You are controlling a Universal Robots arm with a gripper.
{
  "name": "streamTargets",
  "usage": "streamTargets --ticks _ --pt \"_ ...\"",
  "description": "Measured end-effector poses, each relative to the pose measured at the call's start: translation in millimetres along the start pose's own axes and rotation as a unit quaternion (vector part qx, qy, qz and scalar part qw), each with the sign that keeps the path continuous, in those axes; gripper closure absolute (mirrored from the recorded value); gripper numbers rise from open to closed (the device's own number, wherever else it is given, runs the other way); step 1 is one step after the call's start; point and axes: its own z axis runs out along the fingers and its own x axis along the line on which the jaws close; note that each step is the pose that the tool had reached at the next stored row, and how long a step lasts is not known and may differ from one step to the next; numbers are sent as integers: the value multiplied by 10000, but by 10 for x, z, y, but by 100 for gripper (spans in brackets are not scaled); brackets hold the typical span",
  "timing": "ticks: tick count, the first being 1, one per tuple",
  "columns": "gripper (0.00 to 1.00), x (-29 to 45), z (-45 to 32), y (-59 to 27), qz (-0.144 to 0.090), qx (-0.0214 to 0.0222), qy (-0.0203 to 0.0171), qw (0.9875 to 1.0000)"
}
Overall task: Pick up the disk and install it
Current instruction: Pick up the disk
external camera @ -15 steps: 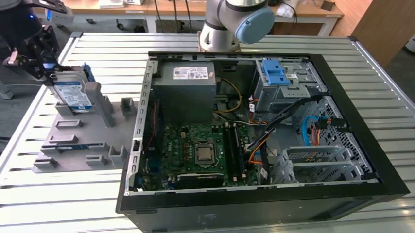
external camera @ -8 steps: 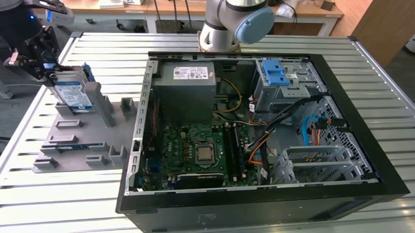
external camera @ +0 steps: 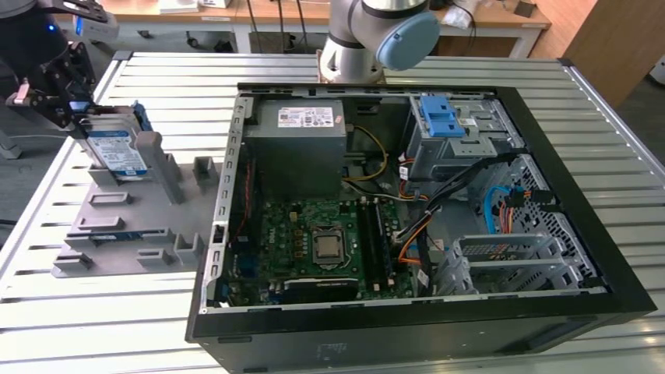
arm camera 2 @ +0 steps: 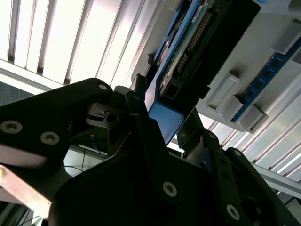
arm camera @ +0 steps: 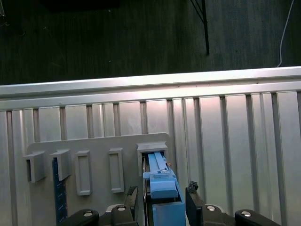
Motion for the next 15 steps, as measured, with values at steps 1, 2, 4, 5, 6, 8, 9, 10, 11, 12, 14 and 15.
streamTargets --ticks 1,2,4,5,6,8,9,10,11,12,14,15 --pt "48 0 0 0 -7 0 0 10000" --pt "48 1 1 1 -40 0 0 10000" --pt "48 1 2 10 -88 -1 0 10000" --pt "48 1 1 12 -90 -2 1 10000" --pt "48 1 2 14 -90 -2 1 10000" --pt "48 2 2 17 -90 -2 1 10000" --pt "48 2 2 17 -91 -2 1 10000" --pt "48 2 2 18 -90 -2 1 10000" --pt "48 2 2 18 -91 -2 1 10000" --pt "48 2 2 18 -90 -2 1 10000" --pt "48 2 2 18 -90 -2 1 10000" --pt "48 2 2 18 -90 -2 1 10000"
